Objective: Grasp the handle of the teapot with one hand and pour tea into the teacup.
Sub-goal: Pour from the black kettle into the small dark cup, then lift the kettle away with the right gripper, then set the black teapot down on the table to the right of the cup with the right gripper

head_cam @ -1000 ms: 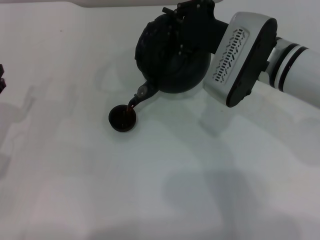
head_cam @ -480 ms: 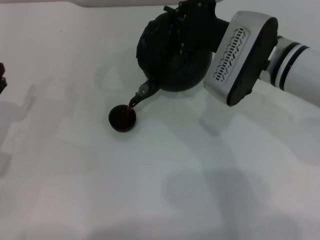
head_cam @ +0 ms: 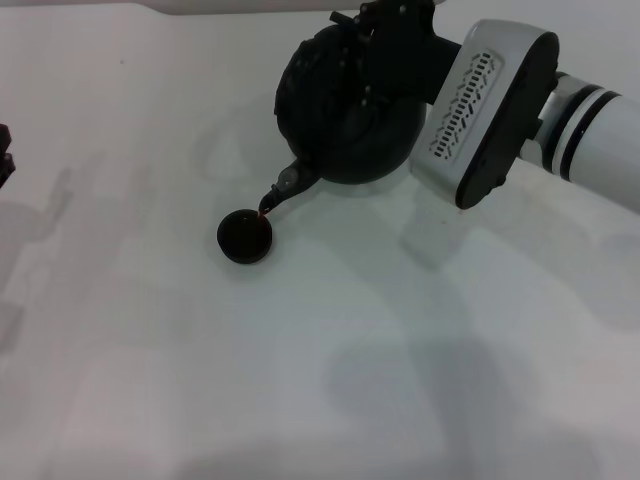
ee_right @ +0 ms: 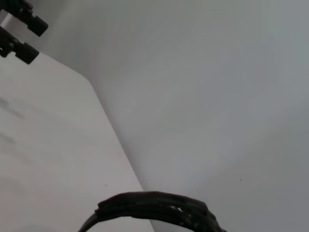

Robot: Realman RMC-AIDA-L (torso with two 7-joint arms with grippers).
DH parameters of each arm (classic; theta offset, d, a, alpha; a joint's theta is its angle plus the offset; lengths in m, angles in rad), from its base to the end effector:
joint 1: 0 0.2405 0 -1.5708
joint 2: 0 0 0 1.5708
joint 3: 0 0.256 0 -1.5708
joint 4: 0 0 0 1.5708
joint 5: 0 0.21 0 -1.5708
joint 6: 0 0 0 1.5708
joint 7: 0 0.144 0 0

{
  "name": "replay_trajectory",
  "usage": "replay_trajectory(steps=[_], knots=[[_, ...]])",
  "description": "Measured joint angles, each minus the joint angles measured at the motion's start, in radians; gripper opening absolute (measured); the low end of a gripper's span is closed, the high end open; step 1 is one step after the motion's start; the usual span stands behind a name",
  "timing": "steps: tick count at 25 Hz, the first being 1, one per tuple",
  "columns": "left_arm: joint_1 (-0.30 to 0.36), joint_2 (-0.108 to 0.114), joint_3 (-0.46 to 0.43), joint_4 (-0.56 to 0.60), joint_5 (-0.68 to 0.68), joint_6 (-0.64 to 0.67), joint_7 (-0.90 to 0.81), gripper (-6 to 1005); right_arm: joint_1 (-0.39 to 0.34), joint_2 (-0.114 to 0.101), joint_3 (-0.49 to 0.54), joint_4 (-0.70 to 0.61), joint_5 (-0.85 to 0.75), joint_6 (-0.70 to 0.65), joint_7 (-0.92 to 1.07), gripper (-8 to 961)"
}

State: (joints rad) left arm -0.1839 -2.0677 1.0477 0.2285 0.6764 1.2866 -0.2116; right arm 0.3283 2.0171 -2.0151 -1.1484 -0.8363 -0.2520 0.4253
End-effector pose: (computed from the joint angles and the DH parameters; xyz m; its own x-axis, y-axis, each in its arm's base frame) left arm -0.3801 0.2571 0.0190 0.8521 -0.0455 0.5214 0.5016 -0.2132 -0.8384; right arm 0.1627 0.3567 -0.0715 0.9406 0.3388 -0.0232 0.1949 -0.5946 -0.7800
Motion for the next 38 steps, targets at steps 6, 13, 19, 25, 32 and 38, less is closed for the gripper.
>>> replay_trajectory(steps=[6, 13, 19, 25, 32, 38], knots=[[0.000, 0.000, 0.000, 0.000, 0.000, -0.005, 0.000, 797, -0.003, 0.000, 0.000, -0.001, 0.063, -0.009, 0.010, 108], [-0.001, 0.000, 0.000, 0.002, 0.000, -0.006, 0.000, 797, -0.017, -0.003, 0.000, -0.006, 0.189, -0.008, 0.012, 107], [-0.002, 0.000, 0.000, 0.002, 0.000, -0.006, 0.000, 797, -0.026, -0.004, 0.002, -0.006, 0.248, -0.004, 0.013, 107], [-0.002, 0.000, 0.000, 0.001, 0.000, -0.006, 0.000, 798, -0.033, -0.006, 0.057, 0.022, 0.392, -0.011, 0.015, 107], [-0.005, 0.000, 0.000, 0.000, 0.005, -0.006, 0.000, 798, -0.076, -0.007, 0.163, 0.088, 0.569, -0.086, 0.015, 108], [-0.010, 0.000, 0.004, 0.000, 0.008, -0.006, 0.000, 798, -0.130, -0.011, 0.212, 0.125, 0.647, -0.118, 0.055, 108]])
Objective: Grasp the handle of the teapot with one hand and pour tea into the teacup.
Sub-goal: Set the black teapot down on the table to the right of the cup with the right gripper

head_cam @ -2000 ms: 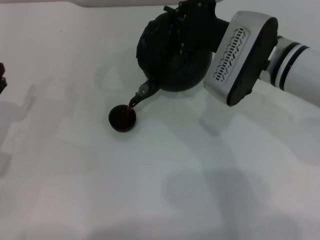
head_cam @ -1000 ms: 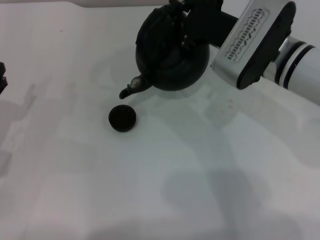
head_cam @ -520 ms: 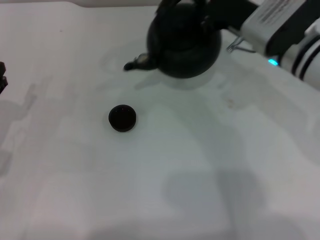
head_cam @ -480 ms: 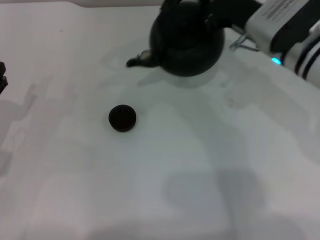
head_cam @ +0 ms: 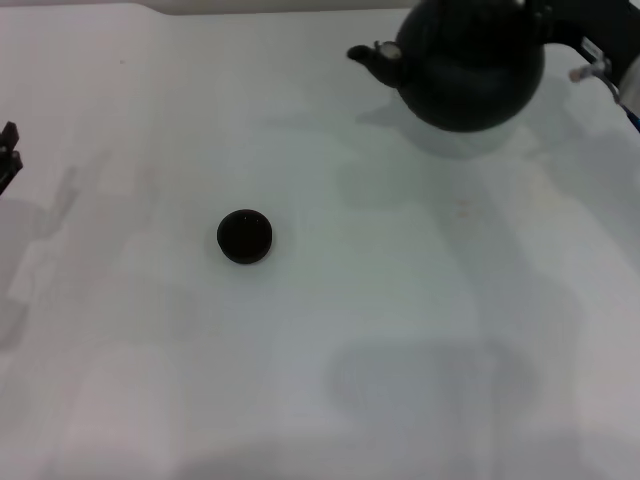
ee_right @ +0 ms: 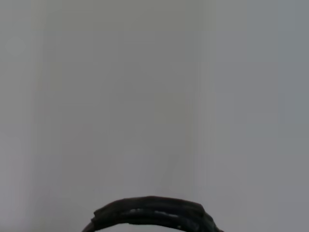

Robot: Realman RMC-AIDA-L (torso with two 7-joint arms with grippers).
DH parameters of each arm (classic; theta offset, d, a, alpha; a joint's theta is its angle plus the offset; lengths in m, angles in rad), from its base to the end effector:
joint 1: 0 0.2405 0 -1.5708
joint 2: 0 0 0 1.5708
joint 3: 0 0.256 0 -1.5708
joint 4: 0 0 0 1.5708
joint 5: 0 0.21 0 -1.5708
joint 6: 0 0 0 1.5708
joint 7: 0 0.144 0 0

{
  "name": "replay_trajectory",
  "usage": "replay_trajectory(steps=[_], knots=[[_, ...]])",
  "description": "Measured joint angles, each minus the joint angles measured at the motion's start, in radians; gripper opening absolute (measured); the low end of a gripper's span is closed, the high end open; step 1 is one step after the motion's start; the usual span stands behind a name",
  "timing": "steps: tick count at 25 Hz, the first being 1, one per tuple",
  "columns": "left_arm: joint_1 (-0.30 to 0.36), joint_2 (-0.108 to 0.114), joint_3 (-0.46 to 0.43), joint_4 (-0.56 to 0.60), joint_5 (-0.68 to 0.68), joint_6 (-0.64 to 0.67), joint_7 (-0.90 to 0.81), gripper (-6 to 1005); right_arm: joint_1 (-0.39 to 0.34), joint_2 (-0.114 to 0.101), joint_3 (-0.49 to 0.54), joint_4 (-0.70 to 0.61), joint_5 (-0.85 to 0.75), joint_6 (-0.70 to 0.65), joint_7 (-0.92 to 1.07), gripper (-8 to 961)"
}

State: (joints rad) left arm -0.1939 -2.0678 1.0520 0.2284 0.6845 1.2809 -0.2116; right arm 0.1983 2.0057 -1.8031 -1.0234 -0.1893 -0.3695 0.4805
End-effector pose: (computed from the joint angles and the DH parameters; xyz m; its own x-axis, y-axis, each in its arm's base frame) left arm -0.3776 0.2607 0.0169 0.8541 -0.0473 0.5180 0.4956 -0.2285 -0.8380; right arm 0.2527 0.3667 0.0000 0.7802 -0.1064 -0.6164 -0.6089 -0.3549 -0.7094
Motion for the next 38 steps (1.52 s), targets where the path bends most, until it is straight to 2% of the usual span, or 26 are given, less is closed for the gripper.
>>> replay_trajectory(steps=[6, 18, 38], knots=[[-0.004, 0.000, 0.002, 0.000, 0.000, 0.000, 0.000, 797, -0.015, -0.007, -0.028, 0.047, -0.008, -0.065, 0.100, 107], [-0.013, 0.000, 0.003, 0.000, 0.000, -0.002, 0.000, 796, -0.027, -0.025, -0.058, 0.074, -0.025, -0.072, 0.134, 108], [-0.013, 0.000, 0.001, 0.000, 0.000, -0.002, 0.000, 797, -0.048, -0.027, -0.057, 0.115, -0.048, -0.075, 0.131, 107]])
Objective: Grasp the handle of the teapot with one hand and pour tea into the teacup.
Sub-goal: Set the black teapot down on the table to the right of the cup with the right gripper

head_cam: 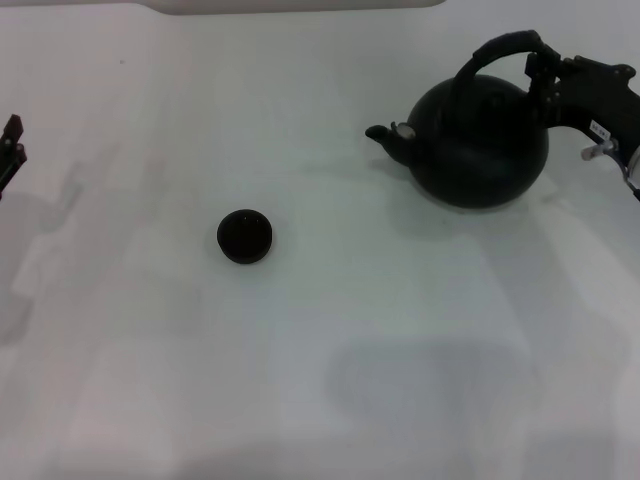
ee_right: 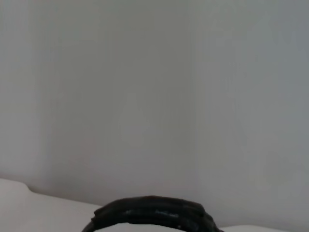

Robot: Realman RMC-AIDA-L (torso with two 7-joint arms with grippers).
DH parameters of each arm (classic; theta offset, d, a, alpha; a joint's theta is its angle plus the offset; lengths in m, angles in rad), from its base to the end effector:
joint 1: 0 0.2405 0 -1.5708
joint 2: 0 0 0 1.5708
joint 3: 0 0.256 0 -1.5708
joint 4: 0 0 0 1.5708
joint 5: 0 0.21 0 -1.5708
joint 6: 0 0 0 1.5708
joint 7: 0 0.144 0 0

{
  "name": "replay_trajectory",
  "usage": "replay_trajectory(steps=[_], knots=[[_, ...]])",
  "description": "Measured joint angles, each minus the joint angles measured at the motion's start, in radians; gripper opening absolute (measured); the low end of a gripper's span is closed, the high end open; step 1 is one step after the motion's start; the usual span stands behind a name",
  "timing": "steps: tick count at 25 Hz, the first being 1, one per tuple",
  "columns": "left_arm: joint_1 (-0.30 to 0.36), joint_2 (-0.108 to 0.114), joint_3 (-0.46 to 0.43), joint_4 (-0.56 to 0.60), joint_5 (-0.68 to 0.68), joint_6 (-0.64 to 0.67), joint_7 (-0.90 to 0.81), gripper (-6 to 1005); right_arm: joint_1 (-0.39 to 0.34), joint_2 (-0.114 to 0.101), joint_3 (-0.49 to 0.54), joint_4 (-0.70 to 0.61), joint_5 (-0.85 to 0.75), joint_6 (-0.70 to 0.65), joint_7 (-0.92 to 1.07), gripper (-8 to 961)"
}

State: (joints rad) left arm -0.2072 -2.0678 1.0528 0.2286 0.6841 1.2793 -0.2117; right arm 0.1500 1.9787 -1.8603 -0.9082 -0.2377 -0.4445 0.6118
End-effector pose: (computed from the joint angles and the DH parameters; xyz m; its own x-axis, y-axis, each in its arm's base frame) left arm -0.3742 0.2658 0.0168 0.8536 -0.0573 0.5177 0.4925 -0.2352 -0.8380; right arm 0.2964 0.3363 -0.0180 0.7425 -0.2386 -0.6259 -0.6656 -0.3687 -0.6489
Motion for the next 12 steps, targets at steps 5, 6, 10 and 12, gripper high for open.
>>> replay_trajectory(steps=[5, 6, 10, 12], knots=[[-0.004, 0.000, 0.000, 0.000, 0.000, 0.000, 0.000, 797, 0.002, 0.005, 0.004, 0.033, 0.001, -0.027, -0.001, 107], [-0.005, 0.000, 0.000, 0.000, 0.000, 0.000, 0.000, 797, 0.003, 0.006, 0.004, 0.039, 0.001, -0.034, -0.001, 107], [-0.009, 0.000, 0.001, 0.000, 0.000, 0.000, 0.000, 798, 0.004, 0.008, 0.006, 0.056, 0.000, -0.054, -0.001, 107], [-0.010, 0.000, 0.001, 0.000, 0.000, -0.001, 0.000, 797, 0.004, 0.009, 0.009, 0.061, -0.001, -0.064, -0.001, 107]])
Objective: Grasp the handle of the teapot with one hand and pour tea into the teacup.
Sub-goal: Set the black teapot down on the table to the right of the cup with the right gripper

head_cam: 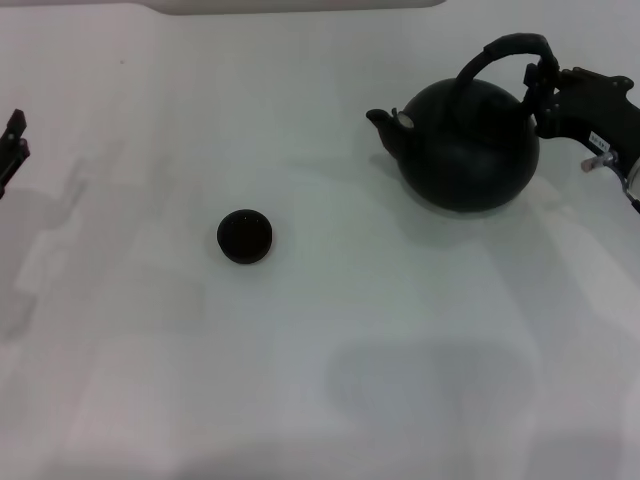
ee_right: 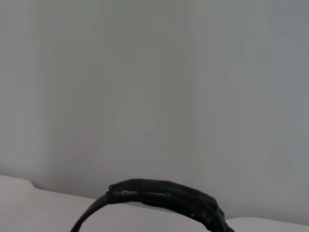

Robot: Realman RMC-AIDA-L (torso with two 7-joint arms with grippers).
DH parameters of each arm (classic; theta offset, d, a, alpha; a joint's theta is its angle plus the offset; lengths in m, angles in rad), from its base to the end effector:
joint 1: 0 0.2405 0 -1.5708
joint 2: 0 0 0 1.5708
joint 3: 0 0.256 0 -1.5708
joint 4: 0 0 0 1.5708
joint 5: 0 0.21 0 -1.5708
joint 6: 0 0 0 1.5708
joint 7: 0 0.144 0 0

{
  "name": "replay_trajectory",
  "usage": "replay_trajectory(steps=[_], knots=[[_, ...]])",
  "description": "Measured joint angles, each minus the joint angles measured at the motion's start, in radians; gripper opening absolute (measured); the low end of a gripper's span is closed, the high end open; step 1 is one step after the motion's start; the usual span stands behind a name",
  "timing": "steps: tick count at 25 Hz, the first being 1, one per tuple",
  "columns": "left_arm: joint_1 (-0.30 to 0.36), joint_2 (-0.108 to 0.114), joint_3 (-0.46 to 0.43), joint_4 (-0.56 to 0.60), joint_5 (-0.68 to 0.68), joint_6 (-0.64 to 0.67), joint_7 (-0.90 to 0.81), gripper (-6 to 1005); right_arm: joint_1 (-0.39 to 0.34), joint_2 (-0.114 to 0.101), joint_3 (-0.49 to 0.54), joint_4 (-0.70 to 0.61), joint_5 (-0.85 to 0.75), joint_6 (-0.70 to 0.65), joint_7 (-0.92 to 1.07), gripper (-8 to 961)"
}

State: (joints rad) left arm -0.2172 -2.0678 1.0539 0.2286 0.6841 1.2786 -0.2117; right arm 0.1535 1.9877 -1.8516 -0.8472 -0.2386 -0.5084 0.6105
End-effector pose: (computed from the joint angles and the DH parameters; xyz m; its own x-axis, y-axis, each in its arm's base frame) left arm -0.3715 0.2695 0.0166 0.8532 -0.0651 0.5175 0.4898 -0.2410 -0.8379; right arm 0.3039 0.3309 -0.0223 0.7334 -0.2396 -0.6362 -0.6743 -0.3755 -0.6359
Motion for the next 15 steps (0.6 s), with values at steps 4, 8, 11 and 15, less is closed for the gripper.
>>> replay_trajectory(steps=[4, 8, 11, 15], knots=[[-0.001, 0.000, 0.000, 0.000, 0.000, -0.001, 0.000, 797, -0.006, 0.001, 0.013, 0.007, -0.001, -0.033, 0.000, 107], [0.000, 0.000, -0.001, 0.000, 0.000, -0.001, 0.000, 798, -0.006, 0.002, 0.015, 0.007, -0.004, -0.045, 0.000, 108], [-0.002, 0.000, -0.002, 0.000, 0.000, -0.001, 0.000, 798, -0.006, 0.002, 0.015, 0.007, -0.010, -0.046, 0.000, 108], [-0.004, 0.000, -0.002, 0.000, 0.000, -0.002, 0.000, 798, -0.004, 0.002, 0.015, 0.007, -0.020, -0.049, 0.000, 108]])
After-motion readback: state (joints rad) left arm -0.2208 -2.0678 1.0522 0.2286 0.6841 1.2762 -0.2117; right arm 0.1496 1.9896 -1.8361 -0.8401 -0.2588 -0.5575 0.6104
